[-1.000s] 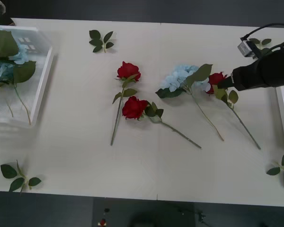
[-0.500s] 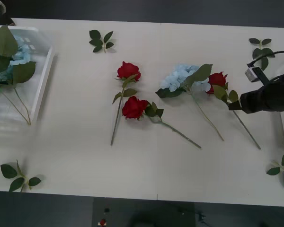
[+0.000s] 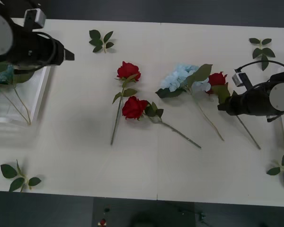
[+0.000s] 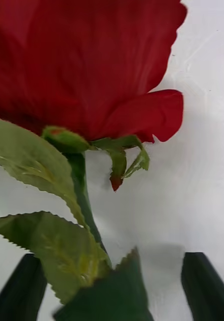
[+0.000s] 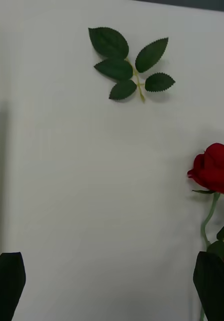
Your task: Put the red flowers into the right box and the blue flowers into the left box
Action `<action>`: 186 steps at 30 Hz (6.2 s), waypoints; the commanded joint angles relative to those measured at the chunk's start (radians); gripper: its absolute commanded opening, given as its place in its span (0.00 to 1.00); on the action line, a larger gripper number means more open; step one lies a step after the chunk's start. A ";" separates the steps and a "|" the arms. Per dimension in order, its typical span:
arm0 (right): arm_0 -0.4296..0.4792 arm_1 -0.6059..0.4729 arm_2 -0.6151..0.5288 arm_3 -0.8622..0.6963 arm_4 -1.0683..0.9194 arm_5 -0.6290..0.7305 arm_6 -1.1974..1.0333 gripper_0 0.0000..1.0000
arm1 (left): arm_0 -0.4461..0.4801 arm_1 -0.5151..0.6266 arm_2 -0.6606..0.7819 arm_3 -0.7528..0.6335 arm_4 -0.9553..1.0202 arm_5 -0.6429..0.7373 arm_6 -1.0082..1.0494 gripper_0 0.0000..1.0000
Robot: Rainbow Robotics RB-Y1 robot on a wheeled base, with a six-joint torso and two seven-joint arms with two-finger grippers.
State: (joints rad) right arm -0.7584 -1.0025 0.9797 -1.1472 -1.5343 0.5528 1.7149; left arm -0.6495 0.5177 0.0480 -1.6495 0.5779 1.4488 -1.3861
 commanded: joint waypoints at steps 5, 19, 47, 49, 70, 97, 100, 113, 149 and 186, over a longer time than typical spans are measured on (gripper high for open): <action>-0.021 -0.007 -0.012 0.001 0.003 -0.013 -0.021 0.00 | -0.004 -0.116 -0.204 0.042 -0.251 -0.110 0.170 0.97; -0.022 -0.102 -0.095 0.003 -0.141 0.012 -0.024 0.00 | -0.004 -0.203 -0.508 0.205 -0.510 -0.312 0.328 0.97; -0.015 -0.444 -0.191 0.254 -0.194 0.300 -0.011 1.00 | -0.016 -0.228 -0.657 0.393 -0.552 -0.499 0.332 0.00; -0.015 -0.436 -0.191 0.254 -0.219 0.289 -0.009 1.00 | -0.015 -0.228 -0.657 0.393 -0.552 -0.499 0.332 0.00; -0.013 -0.188 -0.228 -0.006 -0.544 0.302 0.354 1.00 | 0.067 -0.008 -0.505 -0.093 -0.181 -0.498 0.433 0.00; 0.456 0.067 -0.825 -0.448 -0.673 0.542 0.672 1.00 | 0.195 -0.090 -0.005 0.065 1.245 -0.122 -0.970 0.00; 0.527 0.108 -0.878 -0.514 -0.679 0.567 0.715 1.00 | 0.215 -0.125 -0.089 0.082 1.350 -0.240 -1.084 0.00; 0.582 0.282 -0.866 -0.554 -0.584 0.615 0.867 1.00 | 0.220 -0.288 -0.410 0.082 1.631 -0.702 -1.243 0.00; 0.553 0.383 -0.740 -0.552 -0.547 0.440 0.868 0.00 | 0.203 -0.323 -0.494 0.083 1.648 -0.785 -1.245 0.00; 0.510 0.084 -0.742 -0.554 -0.586 0.295 0.703 0.00 | 0.215 -0.133 -0.433 0.059 1.722 -0.734 -1.239 0.86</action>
State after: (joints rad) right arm -0.2188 -0.7867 0.2479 -1.6767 -2.1023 0.8686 2.5287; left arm -0.4129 0.3156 -0.4203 -1.5495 2.2863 0.6714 -2.6047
